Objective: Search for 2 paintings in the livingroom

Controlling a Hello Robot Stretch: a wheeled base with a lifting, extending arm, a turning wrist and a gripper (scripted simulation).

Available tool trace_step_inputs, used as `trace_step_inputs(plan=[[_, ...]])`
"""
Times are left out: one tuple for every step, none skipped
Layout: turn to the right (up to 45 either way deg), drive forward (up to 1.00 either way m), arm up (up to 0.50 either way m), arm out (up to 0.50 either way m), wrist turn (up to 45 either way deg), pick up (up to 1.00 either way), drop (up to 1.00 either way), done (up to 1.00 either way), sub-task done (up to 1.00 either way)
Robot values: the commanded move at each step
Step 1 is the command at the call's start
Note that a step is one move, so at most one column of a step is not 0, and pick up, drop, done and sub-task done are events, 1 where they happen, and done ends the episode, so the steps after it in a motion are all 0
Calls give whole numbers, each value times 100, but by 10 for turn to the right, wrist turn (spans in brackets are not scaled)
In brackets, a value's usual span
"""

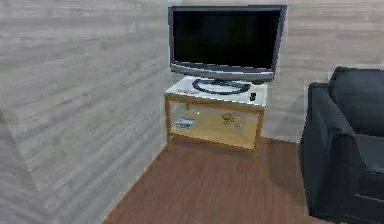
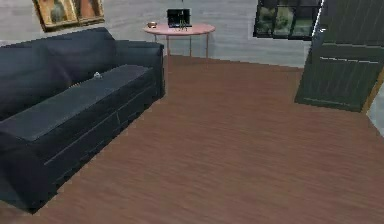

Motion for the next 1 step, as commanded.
trace_step_inputs(plan=[[-450,0,0,0,0,0,0,0,0]])
